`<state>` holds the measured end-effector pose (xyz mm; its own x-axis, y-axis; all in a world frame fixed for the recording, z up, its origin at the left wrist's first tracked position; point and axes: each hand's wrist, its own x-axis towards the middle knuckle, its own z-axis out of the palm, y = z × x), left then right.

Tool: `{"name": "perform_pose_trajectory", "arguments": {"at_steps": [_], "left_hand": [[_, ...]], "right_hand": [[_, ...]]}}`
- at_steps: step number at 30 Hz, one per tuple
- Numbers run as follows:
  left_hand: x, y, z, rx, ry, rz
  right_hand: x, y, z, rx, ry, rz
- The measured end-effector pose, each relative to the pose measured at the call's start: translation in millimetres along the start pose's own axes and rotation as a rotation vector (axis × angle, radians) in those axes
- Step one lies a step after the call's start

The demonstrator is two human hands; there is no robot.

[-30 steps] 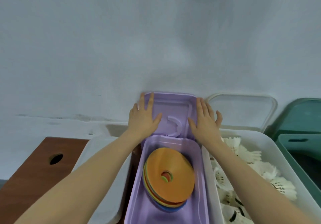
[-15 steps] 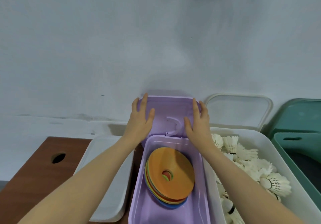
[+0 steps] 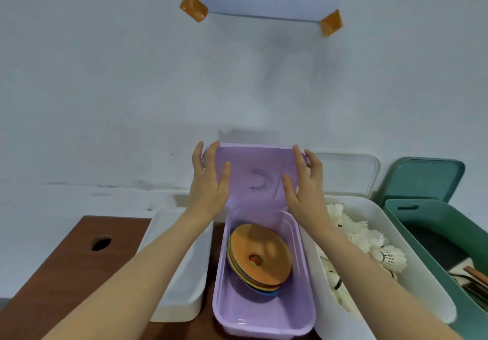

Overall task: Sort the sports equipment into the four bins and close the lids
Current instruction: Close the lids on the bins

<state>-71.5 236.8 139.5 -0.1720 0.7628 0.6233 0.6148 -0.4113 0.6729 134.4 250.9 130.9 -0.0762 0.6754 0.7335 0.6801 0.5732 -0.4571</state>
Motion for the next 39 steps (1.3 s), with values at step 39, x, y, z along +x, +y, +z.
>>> {"name": "perform_pose_trajectory", "arguments": {"at_steps": [39], "left_hand": [[-223, -77, 2, 0.665, -0.625, 0.395]], "right_hand": [[-272, 0, -3, -0.31, -0.348, 0.271]]}}
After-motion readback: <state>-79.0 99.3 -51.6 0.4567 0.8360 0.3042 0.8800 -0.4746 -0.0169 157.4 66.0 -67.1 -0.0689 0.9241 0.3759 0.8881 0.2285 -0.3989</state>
